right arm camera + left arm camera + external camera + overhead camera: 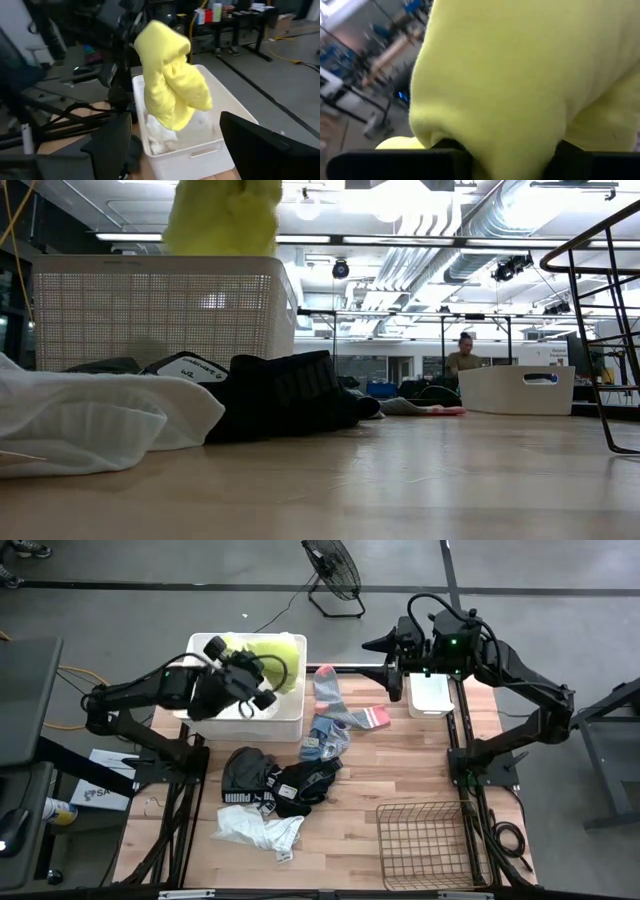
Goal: Pick & Place Cloths
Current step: Put the yellow shirt into the big white bin
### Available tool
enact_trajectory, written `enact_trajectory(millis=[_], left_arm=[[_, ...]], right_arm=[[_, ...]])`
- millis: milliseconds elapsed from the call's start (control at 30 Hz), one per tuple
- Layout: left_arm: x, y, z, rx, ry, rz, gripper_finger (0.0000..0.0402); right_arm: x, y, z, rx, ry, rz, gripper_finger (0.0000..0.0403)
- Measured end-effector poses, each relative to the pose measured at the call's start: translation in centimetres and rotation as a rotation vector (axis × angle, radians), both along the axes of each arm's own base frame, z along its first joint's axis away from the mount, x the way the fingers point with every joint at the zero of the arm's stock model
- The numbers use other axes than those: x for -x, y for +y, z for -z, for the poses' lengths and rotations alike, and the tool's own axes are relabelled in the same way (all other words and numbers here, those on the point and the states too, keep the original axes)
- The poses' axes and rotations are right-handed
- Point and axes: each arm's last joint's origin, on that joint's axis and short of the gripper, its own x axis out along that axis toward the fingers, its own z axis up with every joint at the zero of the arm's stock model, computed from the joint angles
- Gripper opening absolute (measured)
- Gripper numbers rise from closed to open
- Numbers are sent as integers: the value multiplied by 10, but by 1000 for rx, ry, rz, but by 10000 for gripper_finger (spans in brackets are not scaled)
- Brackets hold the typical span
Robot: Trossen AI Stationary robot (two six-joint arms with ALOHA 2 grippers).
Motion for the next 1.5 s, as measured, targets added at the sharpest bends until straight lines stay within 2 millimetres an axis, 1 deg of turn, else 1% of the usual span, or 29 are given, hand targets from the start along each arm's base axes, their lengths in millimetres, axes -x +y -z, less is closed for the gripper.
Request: enact_trajectory(millis=[200, 400, 567, 733, 1000, 1133, 1400, 1500], left_arm=[[10, 40, 11, 195, 70, -18, 77], [25, 81, 17, 367, 86, -21, 77], [35, 107, 22, 450, 91, -17, 77], [41, 131, 33, 568, 124, 20, 77], [35, 156, 57, 744, 198, 43, 77], [32, 167, 69, 798, 233, 40, 77], [21, 176, 88, 881, 304, 24, 76], [20, 178, 103, 908, 329, 18, 76]], right_arm=[[1, -2, 1, -25, 6, 79, 297], [2, -3, 4, -53, 33, 151, 297], [3, -4, 6, -85, 43, 186, 297], [3, -4, 6, -108, 36, 194, 297], [4, -4, 10, -144, 66, 208, 297], [5, -4, 11, -154, 81, 212, 297], [6, -3, 15, -176, 119, 219, 297], [6, -3, 16, -179, 121, 220, 297]])
